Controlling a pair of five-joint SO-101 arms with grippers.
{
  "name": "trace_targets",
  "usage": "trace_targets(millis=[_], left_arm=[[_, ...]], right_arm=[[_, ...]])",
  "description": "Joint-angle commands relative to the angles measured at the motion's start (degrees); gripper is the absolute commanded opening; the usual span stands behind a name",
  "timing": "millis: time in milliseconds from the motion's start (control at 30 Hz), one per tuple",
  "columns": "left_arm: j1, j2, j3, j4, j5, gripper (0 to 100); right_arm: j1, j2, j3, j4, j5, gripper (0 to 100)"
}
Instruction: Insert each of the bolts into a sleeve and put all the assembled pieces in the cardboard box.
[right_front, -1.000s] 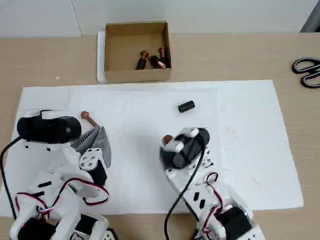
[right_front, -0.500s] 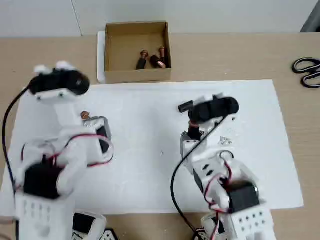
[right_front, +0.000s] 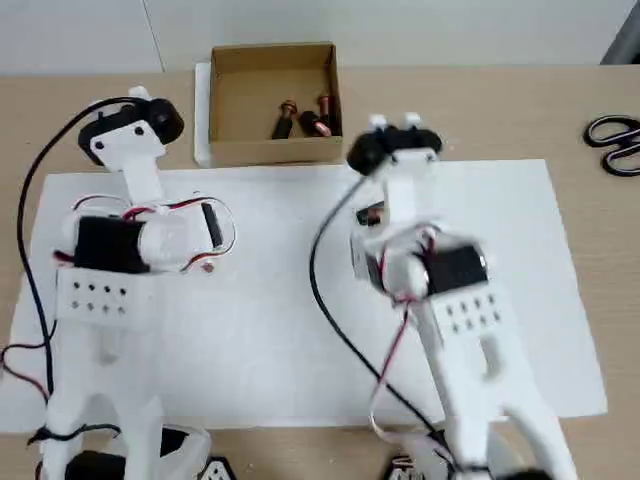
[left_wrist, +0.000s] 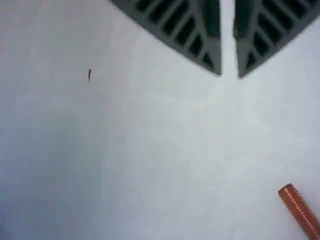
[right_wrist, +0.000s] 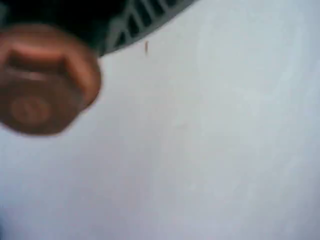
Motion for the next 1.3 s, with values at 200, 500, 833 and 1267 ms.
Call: trace_targets(millis=[200, 500, 833, 1267], left_arm=[[-0.4, -4.0, -2.3, 0.4, 0.4, 1], [-0.3, -6.3, -2.1, 2.7, 0.4, 1], [-0.2, -6.3, -2.1, 3.3, 0.3, 1], [-0.2, -6.3, -2.1, 3.6, 0.3, 1]], right_arm=[[0.0, 24.9, -31.6, -5.2, 1.5, 0.4], [0.0, 44.7, -50.2, -16.5, 4.1, 0.5], [-0.1, 65.4, -67.2, -31.0, 4.4, 0.5], [-1.4, 90.5, -91.8, -42.9, 4.0, 0.6]])
